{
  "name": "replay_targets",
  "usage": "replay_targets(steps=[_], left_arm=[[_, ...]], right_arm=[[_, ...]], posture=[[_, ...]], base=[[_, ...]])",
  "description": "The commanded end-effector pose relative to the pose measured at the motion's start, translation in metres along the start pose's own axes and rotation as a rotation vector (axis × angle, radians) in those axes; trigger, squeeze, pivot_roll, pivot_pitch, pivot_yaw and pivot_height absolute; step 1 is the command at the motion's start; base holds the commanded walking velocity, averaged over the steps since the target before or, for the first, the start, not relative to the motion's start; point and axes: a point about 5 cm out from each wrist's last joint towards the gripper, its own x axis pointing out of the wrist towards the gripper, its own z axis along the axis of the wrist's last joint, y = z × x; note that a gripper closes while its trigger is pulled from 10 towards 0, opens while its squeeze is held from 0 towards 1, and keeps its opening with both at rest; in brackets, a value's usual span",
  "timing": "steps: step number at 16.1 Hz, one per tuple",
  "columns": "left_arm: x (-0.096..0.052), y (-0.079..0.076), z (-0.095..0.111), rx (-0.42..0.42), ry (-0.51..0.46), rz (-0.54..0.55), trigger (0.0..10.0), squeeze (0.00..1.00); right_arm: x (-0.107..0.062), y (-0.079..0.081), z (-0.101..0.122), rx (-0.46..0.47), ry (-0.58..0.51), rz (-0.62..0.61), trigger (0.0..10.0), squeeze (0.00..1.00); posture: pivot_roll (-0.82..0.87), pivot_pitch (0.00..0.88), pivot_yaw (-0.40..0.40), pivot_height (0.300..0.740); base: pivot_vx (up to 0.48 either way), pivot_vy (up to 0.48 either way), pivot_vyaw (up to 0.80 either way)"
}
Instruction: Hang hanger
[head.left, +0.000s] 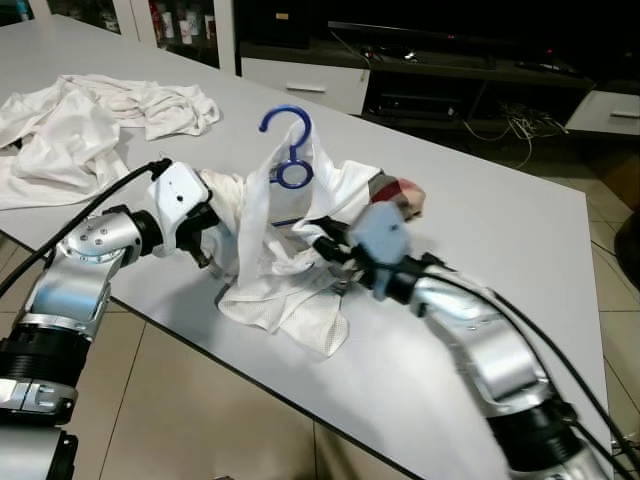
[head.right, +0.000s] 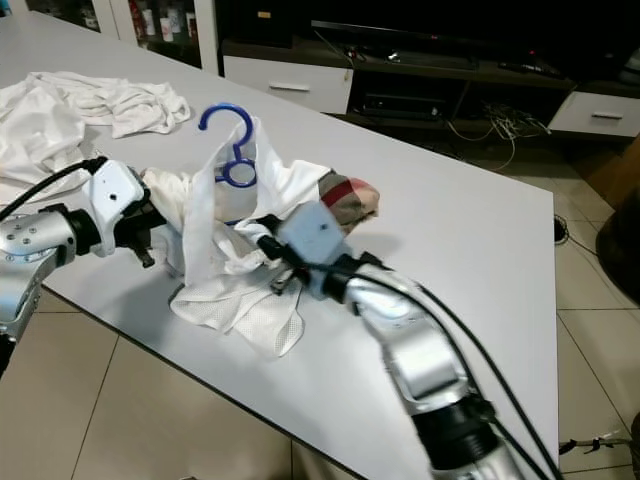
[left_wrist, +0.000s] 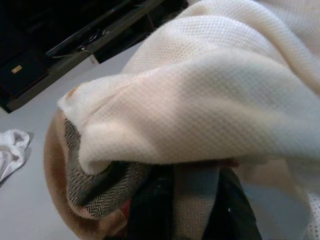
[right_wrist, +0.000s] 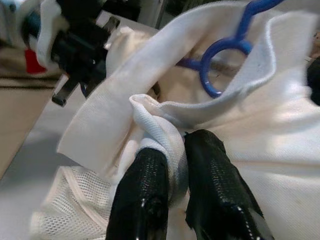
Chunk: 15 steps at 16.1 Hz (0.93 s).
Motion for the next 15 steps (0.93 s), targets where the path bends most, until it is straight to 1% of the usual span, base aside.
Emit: replay_targets(steps=[1,2,3,4,5,7,8,9,10,11,12,14,15], left_arm=[[0.001,0.000,0.002,-0.002,-0.030,0.017,0.0,0.00],[0.001,0.000,0.001,-0.001,-0.031,0.018,0.0,0.00],[0.001,0.000,0.000,-0.001,-0.032,0.020,0.0,0.00],[0.002,0.000,0.000,-0.001,-0.034,0.022,0.0,0.00],[0.003,0.001,0.001,-0.001,-0.042,0.026,0.0,0.00],[0.005,0.000,0.002,0.002,-0.049,0.026,0.0,0.00],[0.006,0.000,0.002,0.003,-0.051,0.026,0.0,0.00],[0.006,0.000,0.002,0.004,-0.053,0.026,0.0,0.00],[0.006,0.000,0.002,0.007,-0.054,0.026,0.0,0.00],[0.007,0.000,0.001,0.010,-0.054,0.024,0.0,0.00],[0.007,-0.001,0.000,0.016,-0.053,0.023,0.0,0.00],[0.008,-0.001,-0.001,0.020,-0.053,0.026,0.0,0.00],[0.008,-0.001,-0.001,0.019,-0.056,0.029,0.0,0.00]], right_arm=[[-0.012,-0.008,0.006,0.033,-0.016,0.010,10.0,0.00],[-0.023,-0.015,0.011,-0.031,-0.015,0.025,10.0,0.39],[-0.028,-0.017,0.013,-0.049,-0.011,0.042,10.0,0.53],[-0.033,-0.019,0.015,-0.056,-0.006,0.058,10.0,0.50],[-0.039,-0.019,0.021,-0.052,-0.002,0.087,10.0,1.00],[-0.040,-0.013,0.022,-0.029,0.000,0.145,10.0,1.00],[-0.040,-0.011,0.022,-0.030,-0.002,0.144,10.0,1.00],[-0.041,-0.008,0.022,-0.022,-0.003,0.169,10.0,1.00],[-0.043,-0.006,0.021,-0.014,-0.004,0.192,10.0,0.00],[-0.047,-0.007,0.019,0.016,-0.007,0.192,10.0,0.00],[-0.056,-0.012,0.018,0.048,-0.008,0.200,10.0,0.00],[-0.064,-0.014,0.016,0.064,0.011,0.213,10.0,0.00],[-0.065,-0.014,0.014,0.061,0.019,0.211,10.0,0.00]], posture=[[0.04,0.039,-0.097,0.740],[0.04,0.037,-0.098,0.740],[0.04,0.034,-0.100,0.740],[0.04,0.033,-0.100,0.740],[0.03,0.031,-0.101,0.740],[0.03,0.030,-0.101,0.740],[0.03,0.030,-0.101,0.740],[0.03,0.031,-0.101,0.740],[0.03,0.033,-0.101,0.740],[0.03,0.034,-0.101,0.740],[0.03,0.034,-0.100,0.740],[0.03,0.034,-0.100,0.740],[0.02,0.034,-0.100,0.740]], base=[[0.000,0.000,0.00],[0.000,0.000,0.00],[0.000,0.000,0.00],[0.000,0.000,0.00],[0.000,0.000,0.00],[0.000,0.000,0.00],[0.000,0.000,0.00],[0.000,0.000,0.00],[0.000,0.000,0.00],[0.000,0.000,0.00],[0.000,0.000,0.00],[0.000,0.000,0.00],[0.000,0.000,0.00]])
